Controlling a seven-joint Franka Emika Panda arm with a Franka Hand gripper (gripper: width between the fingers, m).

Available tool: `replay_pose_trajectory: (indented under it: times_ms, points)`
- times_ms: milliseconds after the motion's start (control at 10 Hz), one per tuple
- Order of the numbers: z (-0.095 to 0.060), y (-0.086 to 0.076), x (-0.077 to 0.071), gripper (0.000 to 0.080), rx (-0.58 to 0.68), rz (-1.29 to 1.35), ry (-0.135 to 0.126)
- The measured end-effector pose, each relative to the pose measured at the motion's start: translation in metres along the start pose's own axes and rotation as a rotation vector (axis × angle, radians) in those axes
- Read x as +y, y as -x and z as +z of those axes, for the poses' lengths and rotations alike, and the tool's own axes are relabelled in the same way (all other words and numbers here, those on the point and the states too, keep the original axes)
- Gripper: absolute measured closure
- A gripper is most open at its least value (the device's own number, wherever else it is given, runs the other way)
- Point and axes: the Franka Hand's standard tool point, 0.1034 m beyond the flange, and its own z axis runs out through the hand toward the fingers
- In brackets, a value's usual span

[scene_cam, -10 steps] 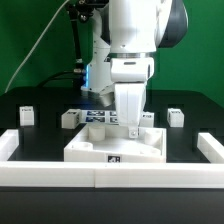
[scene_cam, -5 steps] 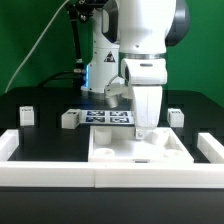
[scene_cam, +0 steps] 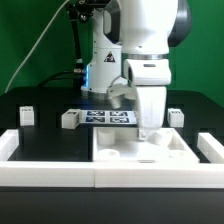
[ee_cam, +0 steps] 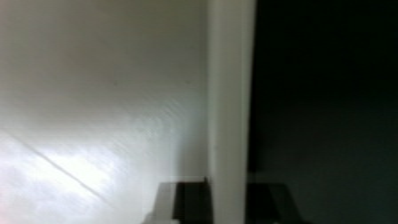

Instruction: Assemble one leg

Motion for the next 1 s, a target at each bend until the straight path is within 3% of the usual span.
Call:
replay_pose_trajectory:
  times_ms: [200, 400, 600, 800, 900, 1000]
  points:
    - [0.0, -0.019, 0.008, 0.0741, 0.007, -0.014, 0.004]
    - [0.0, -0.029, 0.011, 0.0741, 0.006, 0.014, -0.011]
    - [0.001, -0.03, 0.011, 0.0741, 0.007, 0.025, -0.011]
    - [0.001, -0.03, 0.011, 0.0489, 0.007, 0.026, -0.011]
    - [0.001, -0.029, 0.011, 0.0489, 0.007, 0.026, -0.011]
    - [0.001, -0.029, 0.011, 0.0304, 0.007, 0.026, -0.011]
